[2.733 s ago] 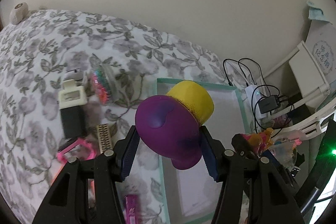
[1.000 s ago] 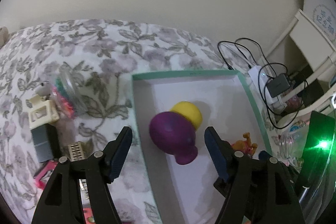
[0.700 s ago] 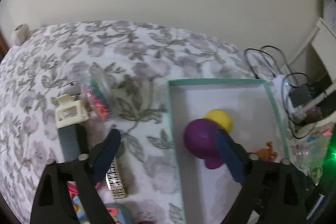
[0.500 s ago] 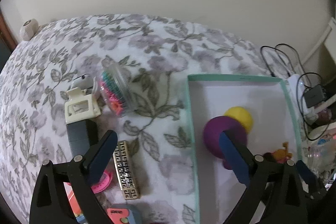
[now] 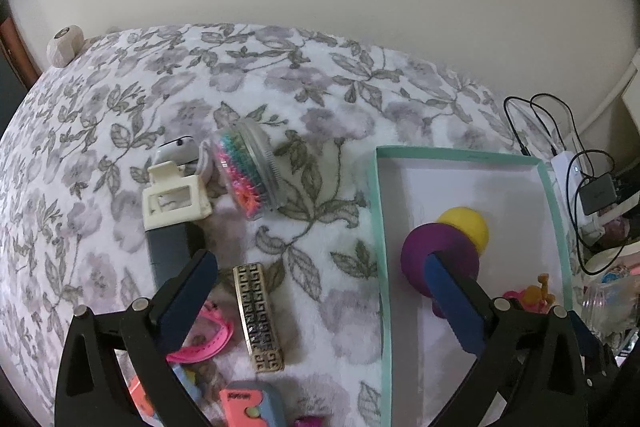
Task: Organize rigid objects
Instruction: 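Withdraw both tools from the tray back toward the remaining toys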
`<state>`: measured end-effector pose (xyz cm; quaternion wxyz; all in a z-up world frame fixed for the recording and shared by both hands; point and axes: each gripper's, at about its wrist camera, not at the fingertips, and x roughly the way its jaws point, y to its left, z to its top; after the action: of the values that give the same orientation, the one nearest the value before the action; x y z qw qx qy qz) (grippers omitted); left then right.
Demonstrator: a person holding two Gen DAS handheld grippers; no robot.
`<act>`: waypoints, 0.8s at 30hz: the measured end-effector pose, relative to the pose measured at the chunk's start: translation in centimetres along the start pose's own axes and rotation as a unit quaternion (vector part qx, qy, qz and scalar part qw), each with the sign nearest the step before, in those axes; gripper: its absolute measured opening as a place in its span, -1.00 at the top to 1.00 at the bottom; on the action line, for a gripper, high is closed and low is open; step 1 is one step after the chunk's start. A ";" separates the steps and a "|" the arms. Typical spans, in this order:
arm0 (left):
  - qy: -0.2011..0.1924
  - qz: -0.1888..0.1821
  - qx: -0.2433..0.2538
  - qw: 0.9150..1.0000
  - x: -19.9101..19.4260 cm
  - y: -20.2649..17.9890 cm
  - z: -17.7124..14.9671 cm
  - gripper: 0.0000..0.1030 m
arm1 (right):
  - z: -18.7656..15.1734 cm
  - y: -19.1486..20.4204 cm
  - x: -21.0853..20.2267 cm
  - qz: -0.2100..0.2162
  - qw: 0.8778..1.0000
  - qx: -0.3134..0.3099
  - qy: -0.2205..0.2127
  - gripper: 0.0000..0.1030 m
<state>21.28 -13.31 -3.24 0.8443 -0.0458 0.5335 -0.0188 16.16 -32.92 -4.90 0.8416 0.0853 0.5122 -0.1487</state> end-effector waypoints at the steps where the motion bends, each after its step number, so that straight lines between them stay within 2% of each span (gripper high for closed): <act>1: 0.000 0.000 -0.001 1.000 -0.4 0.2 -0.1 -1.00 | -0.1 0.2 -0.5 0.001 1.000 -0.002 0.000 -1.00; 4: 0.001 -0.002 -0.010 1.000 -1.9 1.2 -0.3 -1.00 | -0.4 0.9 -1.9 0.003 1.000 -0.007 -0.001 -1.00; 8: -0.005 -0.023 -0.035 0.999 -4.8 3.2 -0.9 -1.00 | -1.1 2.5 -4.9 0.012 1.000 -0.022 -0.013 -1.00; 14: -0.022 -0.016 -0.027 0.999 -8.3 5.3 -2.8 -1.00 | -3.0 4.4 -8.9 0.022 0.999 -0.039 -0.027 -1.00; 17: -0.012 -0.016 -0.030 0.999 -8.7 6.6 -4.1 -1.00 | -4.6 5.7 -10.3 0.029 0.998 -0.056 -0.031 -1.00; 24: 0.016 -0.012 -0.083 0.996 -8.5 11.5 -7.2 -1.00 | -8.1 8.4 -10.5 0.054 0.995 -0.083 -0.006 -1.00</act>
<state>10.96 -1.55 0.19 0.8289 -0.1214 0.5459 0.0146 7.70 -20.87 0.61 0.8556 0.0416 0.5125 -0.0602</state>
